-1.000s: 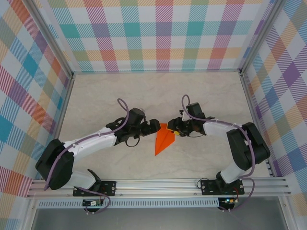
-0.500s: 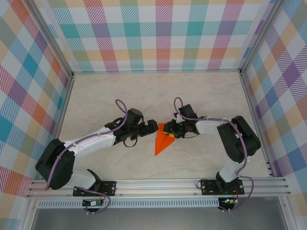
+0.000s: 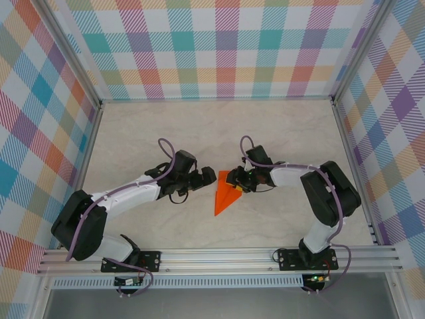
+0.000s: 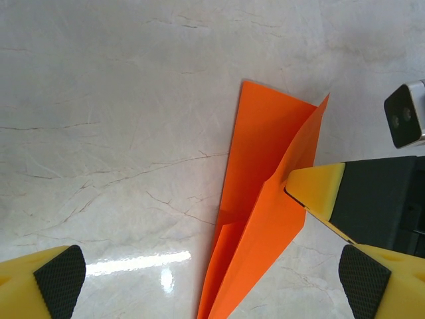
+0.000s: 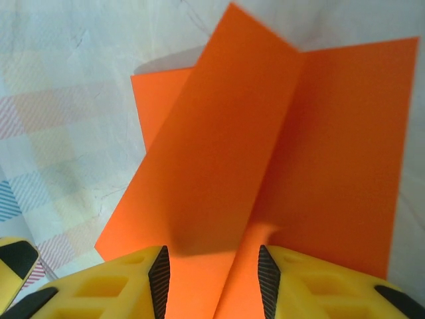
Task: Fold a paper plane with a square sheet of paper (pick it up from the middle)
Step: Turn over the paper at the center of the table.
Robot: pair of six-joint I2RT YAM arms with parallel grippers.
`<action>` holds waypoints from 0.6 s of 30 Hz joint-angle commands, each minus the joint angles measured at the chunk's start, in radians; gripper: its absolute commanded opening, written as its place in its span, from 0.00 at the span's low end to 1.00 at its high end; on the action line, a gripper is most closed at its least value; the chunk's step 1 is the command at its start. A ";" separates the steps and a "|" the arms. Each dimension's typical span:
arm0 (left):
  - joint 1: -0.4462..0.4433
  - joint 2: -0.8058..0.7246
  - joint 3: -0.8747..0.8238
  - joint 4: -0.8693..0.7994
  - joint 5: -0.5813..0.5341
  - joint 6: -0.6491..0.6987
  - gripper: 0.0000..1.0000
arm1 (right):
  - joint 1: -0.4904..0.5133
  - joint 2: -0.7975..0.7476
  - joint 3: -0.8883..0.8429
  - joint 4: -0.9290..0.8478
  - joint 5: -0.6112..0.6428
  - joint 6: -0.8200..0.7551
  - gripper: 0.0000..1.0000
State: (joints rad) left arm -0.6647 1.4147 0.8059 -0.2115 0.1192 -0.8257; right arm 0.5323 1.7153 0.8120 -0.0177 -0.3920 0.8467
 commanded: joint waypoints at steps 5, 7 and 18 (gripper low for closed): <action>0.011 0.004 -0.015 -0.009 0.019 -0.013 1.00 | 0.009 0.034 0.031 0.013 -0.054 0.011 0.42; 0.011 0.002 -0.017 -0.009 0.020 -0.013 1.00 | 0.014 0.044 0.036 0.029 -0.077 0.009 0.42; 0.028 0.006 -0.032 0.004 0.046 -0.042 1.00 | 0.031 0.032 0.005 0.140 -0.136 0.014 0.35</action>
State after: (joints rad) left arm -0.6571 1.4147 0.7906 -0.2108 0.1421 -0.8486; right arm 0.5568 1.7424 0.8246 0.0624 -0.4877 0.8536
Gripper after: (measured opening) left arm 0.999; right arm 0.357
